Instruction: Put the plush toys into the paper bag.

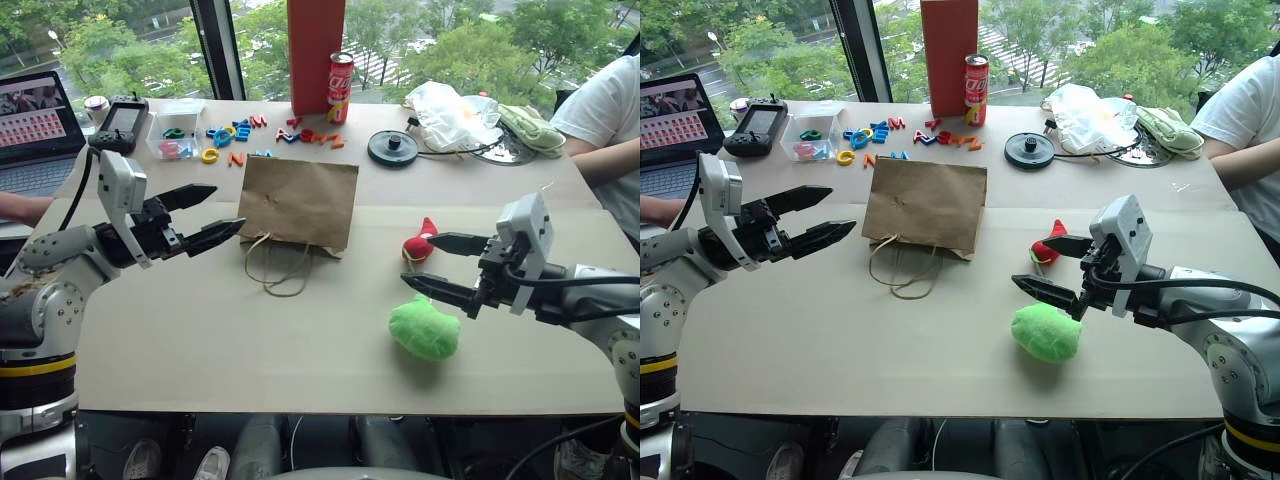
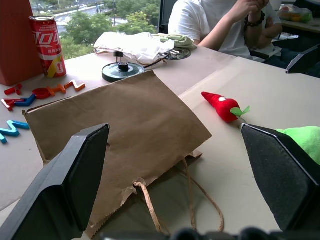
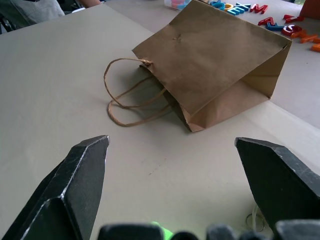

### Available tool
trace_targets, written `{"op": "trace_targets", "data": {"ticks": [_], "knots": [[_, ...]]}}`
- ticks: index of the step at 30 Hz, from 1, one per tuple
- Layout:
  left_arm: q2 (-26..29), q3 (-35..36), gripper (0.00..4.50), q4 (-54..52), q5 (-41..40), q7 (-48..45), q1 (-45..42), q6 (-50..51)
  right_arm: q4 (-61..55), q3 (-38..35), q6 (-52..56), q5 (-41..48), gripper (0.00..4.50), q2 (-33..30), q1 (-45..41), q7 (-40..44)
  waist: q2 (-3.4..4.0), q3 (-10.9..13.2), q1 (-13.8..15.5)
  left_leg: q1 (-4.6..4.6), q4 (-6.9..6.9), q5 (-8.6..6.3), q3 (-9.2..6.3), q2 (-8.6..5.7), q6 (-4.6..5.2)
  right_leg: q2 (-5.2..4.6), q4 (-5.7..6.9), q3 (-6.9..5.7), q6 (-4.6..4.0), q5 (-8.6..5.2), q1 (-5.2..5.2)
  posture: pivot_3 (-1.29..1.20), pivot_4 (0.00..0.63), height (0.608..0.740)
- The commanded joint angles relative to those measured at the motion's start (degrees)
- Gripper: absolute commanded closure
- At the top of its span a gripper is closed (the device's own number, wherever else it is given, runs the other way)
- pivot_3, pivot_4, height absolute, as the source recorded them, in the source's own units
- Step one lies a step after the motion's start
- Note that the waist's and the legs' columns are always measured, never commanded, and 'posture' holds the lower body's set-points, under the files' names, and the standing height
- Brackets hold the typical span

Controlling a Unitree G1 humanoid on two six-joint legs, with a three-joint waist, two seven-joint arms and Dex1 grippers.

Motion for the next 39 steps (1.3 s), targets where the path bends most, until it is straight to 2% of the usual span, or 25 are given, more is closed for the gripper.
{"op": "trace_targets", "data": {"ticks": [1, 4, 8, 11, 14, 16, 19, 24, 31, 34, 39], "knots": [[0.7, 0.3, 0.00, -1.6, 0.7, -0.1, 0.0, -1.3, -0.6, -0.8, -1.7, -0.3, 0.03, -1.1, 0.2, -0.1, 0.00, 0.0, 0.0, 0.00, 0.00, 0.00, 0.00, 0.00, 0.00, 0.00, 0.00, 0.00, 0.00, 0.00, 0.00, 0.00, 0.150, 0.739], [1.9, -1.8, 0.00, 1.2, 4.8, -2.2, 0.4, -4.9, -0.8, -0.7, -1.6, -0.1, 0.03, -1.0, 0.4, -0.3, 0.00, 0.0, 0.0, 0.00, 0.00, 0.00, 0.00, -0.01, 0.00, 0.00, 0.00, 0.00, 0.00, 0.00, 0.00, 0.00, 0.150, 0.739], [4.0, -10.0, 0.00, 10.9, 18.8, -6.6, -1.3, -21.0, -1.1, -0.4, -1.3, 0.3, 0.03, -0.7, 0.0, -1.0, 0.00, 0.0, 0.0, 0.03, 0.00, 0.00, 0.04, -0.09, 0.00, 0.00, 0.00, 0.01, -0.01, 0.00, 0.00, 0.00, 0.150, 0.739], [3.2, -15.2, 0.00, 22.0, 28.3, -7.1, -6.6, -35.8, -1.6, -0.3, -1.1, 0.8, 0.03, -0.4, 0.0, -1.8, -0.01, 0.0, 0.3, 0.02, 0.01, 0.00, 0.07, -0.10, 0.00, 0.01, -0.02, -0.01, -0.03, 0.00, 0.00, 0.00, 0.150, 0.739], [1.6, -20.9, 0.00, 33.1, 37.4, -6.1, -12.9, -52.1, -2.8, -0.8, -0.6, 1.6, 0.03, -0.3, 0.8, -2.9, -0.01, 0.0, 1.0, -0.05, 0.03, 0.00, 0.08, -0.12, 0.01, -0.01, -0.06, -0.02, -0.03, 0.00, -0.03, 0.00, 0.150, 0.739], [0.3, -22.9, 0.00, 38.1, 40.5, -5.6, -15.5, -59.2, -3.3, -0.9, -0.4, 2.0, 0.03, -0.3, 1.1, -3.6, 0.00, 0.0, 1.3, -0.09, 0.03, 0.00, 0.10, -0.14, 0.01, -0.02, -0.07, -0.02, -0.02, 0.01, -0.04, 0.00, 0.150, 0.739], [-2.1, -27.2, 0.00, 45.8, 48.5, -0.8, -20.1, -72.3, -4.5, -1.9, 0.1, 3.0, 0.03, -0.2, 1.8, -5.3, -0.01, 0.0, 1.4, -0.15, 0.04, -0.05, 0.12, -0.13, 0.09, -0.04, -0.07, -0.02, -0.01, 0.01, -0.08, 0.00, 0.150, 0.739], [-5.8, -29.8, 0.00, 55.2, 53.6, 5.0, -25.2, -82.5, -5.9, -2.5, 0.5, 4.3, 0.03, 0.0, 2.9, -7.6, -0.02, 0.0, 1.3, -0.20, 0.06, -0.05, 0.09, -0.12, 0.09, -0.03, -0.07, -0.05, -0.01, 0.01, -0.10, 0.00, 0.150, 0.739], [-8.5, -30.5, 0.00, 60.8, 51.9, 3.6, -27.3, -87.8, -7.1, -3.1, 0.5, 5.8, 0.03, -0.2, 4.3, -10.4, -0.02, 0.0, 0.9, -0.17, 0.14, -0.05, 0.08, -0.09, 0.09, 0.00, 0.01, -0.04, 0.00, 0.02, -0.08, 0.00, 0.150, 0.739], [-8.1, -30.5, 0.77, 61.7, 51.5, 1.9, -27.2, -88.0, -7.1, -2.8, 0.1, 6.0, 0.00, -0.2, 4.3, -11.4, -0.02, 0.0, 0.9, -0.16, 0.14, -0.05, 0.07, -0.08, 0.09, 0.01, 0.02, -0.05, 0.00, 0.02, -0.08, 0.00, 0.150, 0.739], [-8.2, -30.2, 2.45, 62.5, 51.2, 1.3, -27.4, -88.3, -7.0, -2.1, -0.2, 6.2, 0.00, -0.2, 4.1, -12.2, -0.02, 0.0, 0.9, -0.17, 0.18, -0.05, 0.05, -0.09, 0.09, 0.00, 0.02, -0.06, 0.01, 0.01, -0.07, 0.00, 0.150, 0.739]]}}
